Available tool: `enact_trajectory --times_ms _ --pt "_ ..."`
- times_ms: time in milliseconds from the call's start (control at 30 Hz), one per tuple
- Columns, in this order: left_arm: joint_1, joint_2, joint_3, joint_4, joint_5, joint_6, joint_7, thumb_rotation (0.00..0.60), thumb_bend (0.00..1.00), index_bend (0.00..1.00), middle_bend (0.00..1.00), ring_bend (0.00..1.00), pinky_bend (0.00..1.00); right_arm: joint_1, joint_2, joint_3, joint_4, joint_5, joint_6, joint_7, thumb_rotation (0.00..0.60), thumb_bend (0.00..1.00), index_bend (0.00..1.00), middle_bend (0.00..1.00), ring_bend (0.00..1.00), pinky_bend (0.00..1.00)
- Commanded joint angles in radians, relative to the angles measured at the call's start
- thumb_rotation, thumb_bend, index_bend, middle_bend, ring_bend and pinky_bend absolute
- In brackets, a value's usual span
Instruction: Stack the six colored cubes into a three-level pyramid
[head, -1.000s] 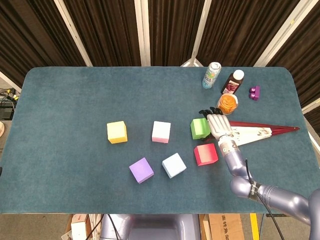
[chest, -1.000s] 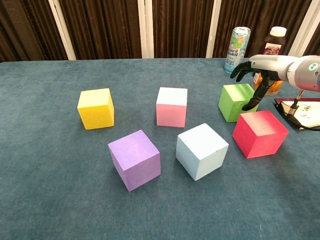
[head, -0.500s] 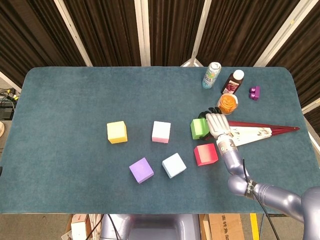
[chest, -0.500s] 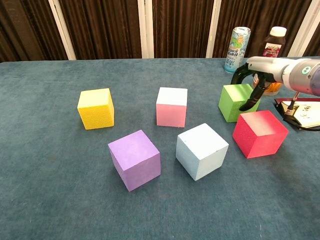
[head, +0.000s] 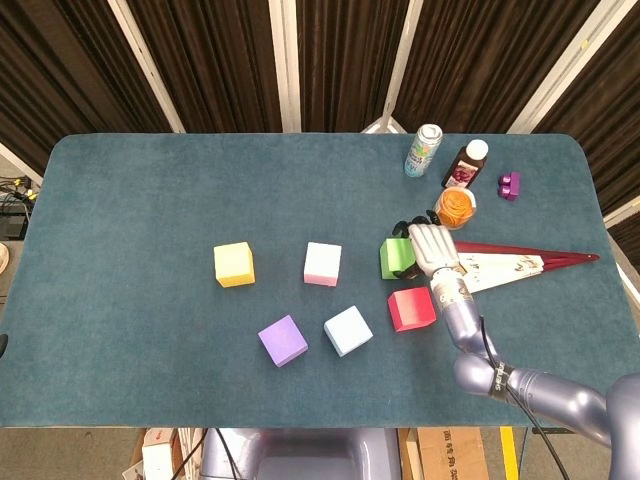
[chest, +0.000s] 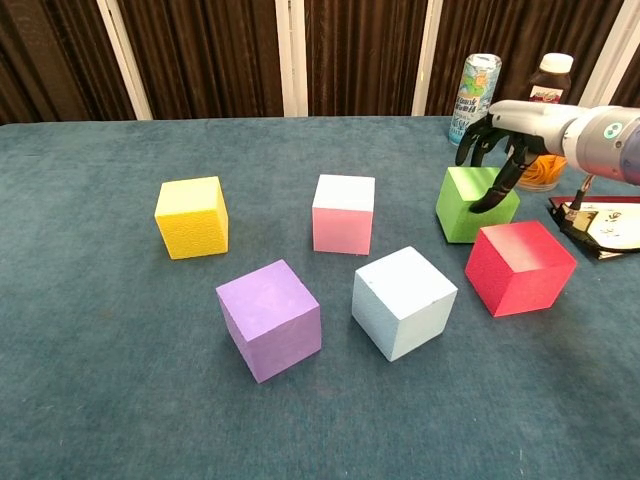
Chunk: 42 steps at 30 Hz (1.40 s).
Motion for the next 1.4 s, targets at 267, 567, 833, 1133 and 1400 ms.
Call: enact_trajectory --times_ms 267,567,833,1133,1400 --pt "0.002 0.005 -0.002 -0.003 -0.005 -0.001 -0.01 0.6 0.38 0.03 0.0 0.0 0.0 0.012 -0.013 -0.004 0.015 0.016 -0.011 -0.012 0.6 0.19 0.36 0.44 0.22 0.0" --pt "0.0 0.007 -0.003 -0.001 -0.003 -0.003 -0.018 0.6 0.38 0.03 0.0 0.0 0.0 0.015 0.021 0.006 -0.064 0.006 0.028 -0.04 0.6 0.23 0.42 0.46 0.23 0.0" --pt "0.0 0.007 0.0 0.002 0.006 -0.002 -0.028 0.6 0.38 0.03 0.0 0.0 0.0 0.037 0.042 0.006 -0.172 0.067 0.077 -0.125 0.6 0.23 0.43 0.46 0.23 0.0" --pt "-0.003 0.011 -0.004 0.005 -0.002 -0.01 -0.036 0.6 0.38 0.03 0.0 0.0 0.0 0.092 -0.015 -0.001 -0.235 0.22 0.159 -0.257 0.6 0.23 0.43 0.46 0.23 0.0" --pt "-0.003 0.018 -0.007 0.008 -0.01 -0.014 -0.052 0.6 0.38 0.03 0.0 0.0 0.0 0.15 -0.115 0.029 -0.199 0.338 0.289 -0.368 0.6 0.23 0.43 0.46 0.23 0.0"
